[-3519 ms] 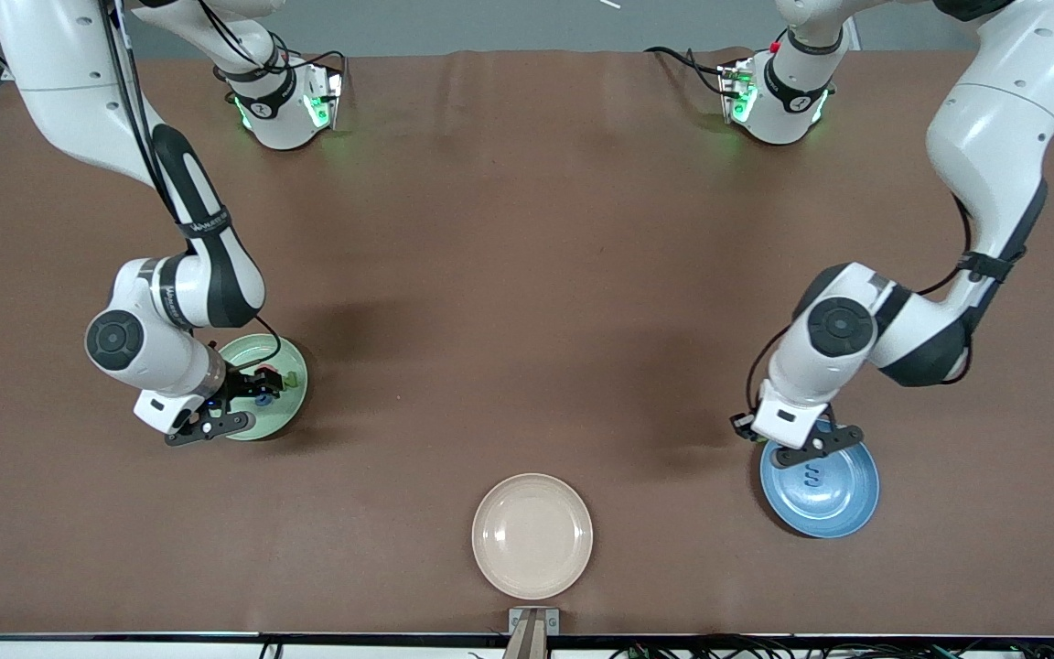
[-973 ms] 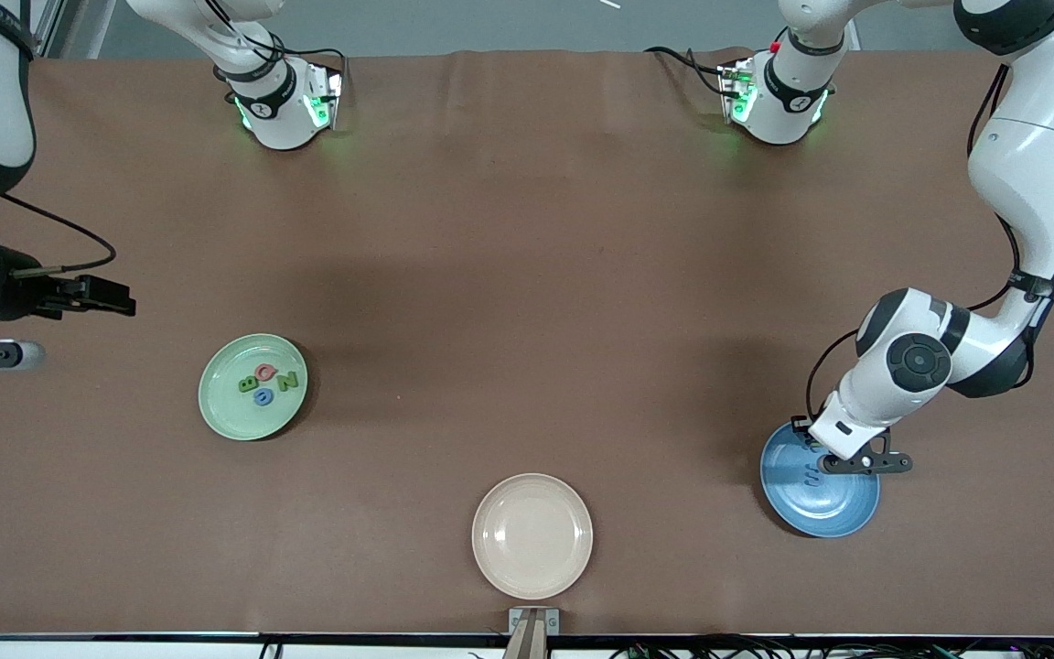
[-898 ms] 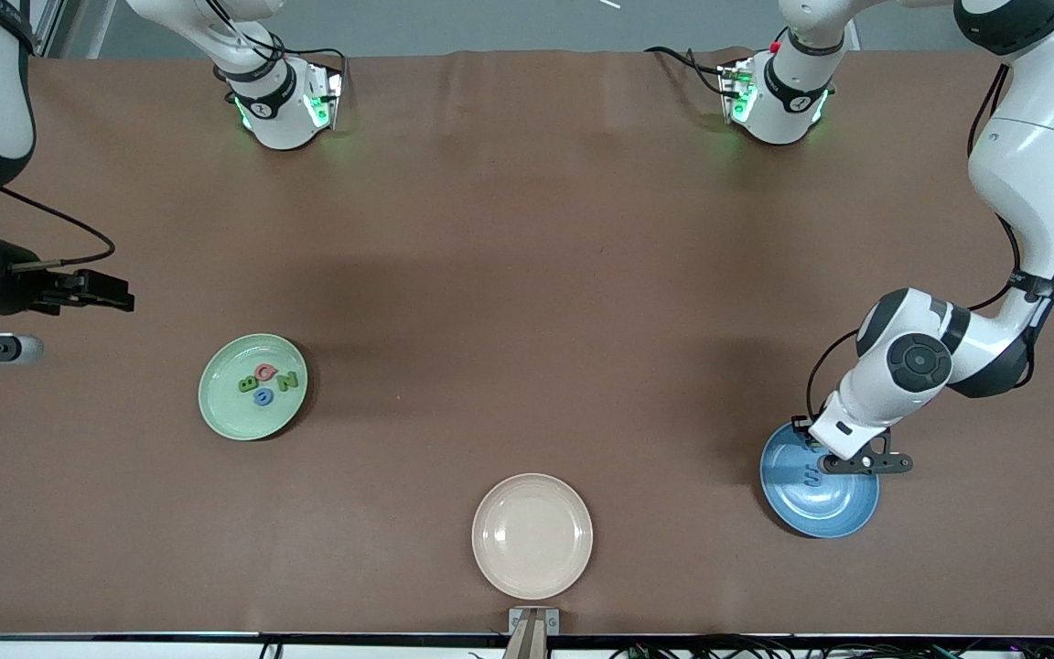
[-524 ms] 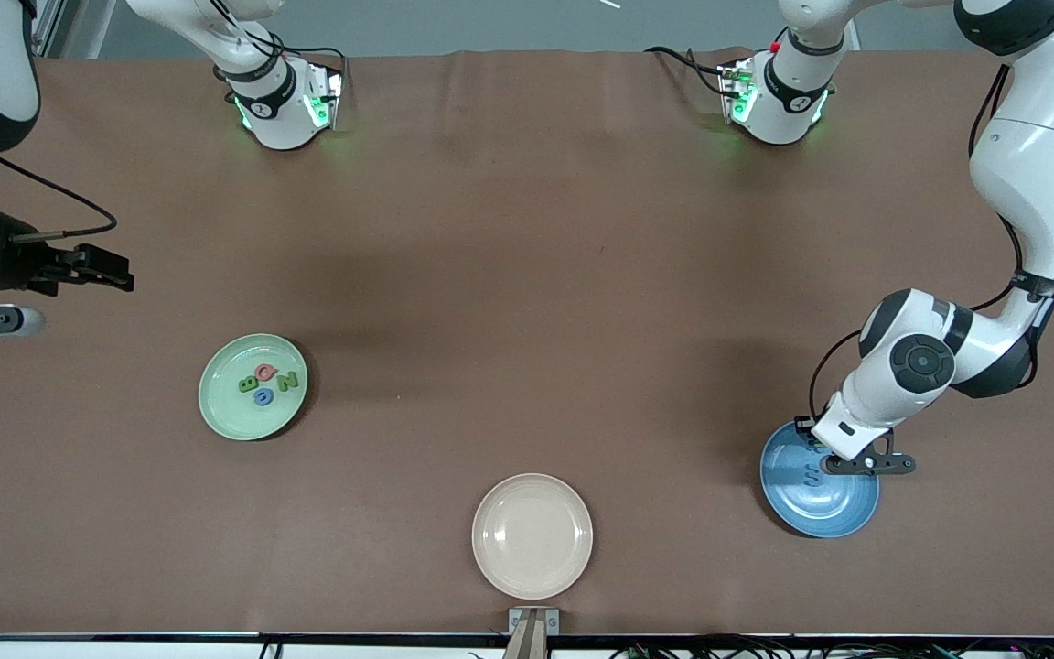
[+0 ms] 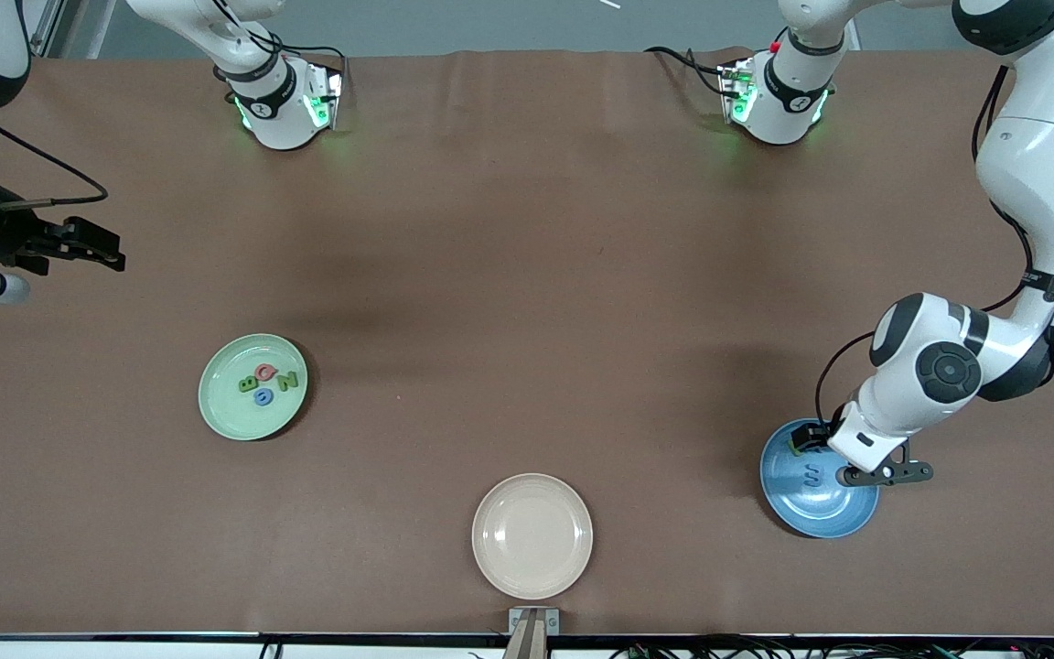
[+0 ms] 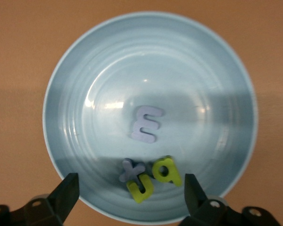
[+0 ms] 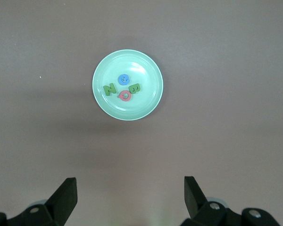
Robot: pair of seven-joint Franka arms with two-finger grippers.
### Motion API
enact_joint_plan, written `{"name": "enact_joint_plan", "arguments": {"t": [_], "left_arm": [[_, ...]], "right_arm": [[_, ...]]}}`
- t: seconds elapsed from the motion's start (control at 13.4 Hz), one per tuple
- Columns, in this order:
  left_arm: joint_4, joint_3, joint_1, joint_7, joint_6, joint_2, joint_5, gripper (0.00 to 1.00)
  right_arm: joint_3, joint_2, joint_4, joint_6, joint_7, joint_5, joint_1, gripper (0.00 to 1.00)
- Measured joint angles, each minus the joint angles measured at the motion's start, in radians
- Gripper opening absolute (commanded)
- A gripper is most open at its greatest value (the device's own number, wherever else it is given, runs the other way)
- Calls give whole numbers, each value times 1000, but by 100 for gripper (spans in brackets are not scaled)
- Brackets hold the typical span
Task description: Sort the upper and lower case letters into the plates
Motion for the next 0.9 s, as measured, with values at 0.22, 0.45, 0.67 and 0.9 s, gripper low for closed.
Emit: {"name": "enact_joint_plan", "arguments": {"t": [0.22,0.45,0.67,0.9], "left_arm": [[36,-69,19,13,-90,-18,-7,99],[126,-170,32,14,-320,-69,-10,99],[196,-300,114,35,-469,-131,-45,99],[199,-479,288,106,-556,-139,-50,99]], "right_arm": [[25,-27,-11,0,0,0,-16,100],[33,-52,-21,-2,0,0,-28,100],[34,-74,-38,-4,0,0,-33,100],[39,-80,-43,-4,0,0,-34,100]]}}
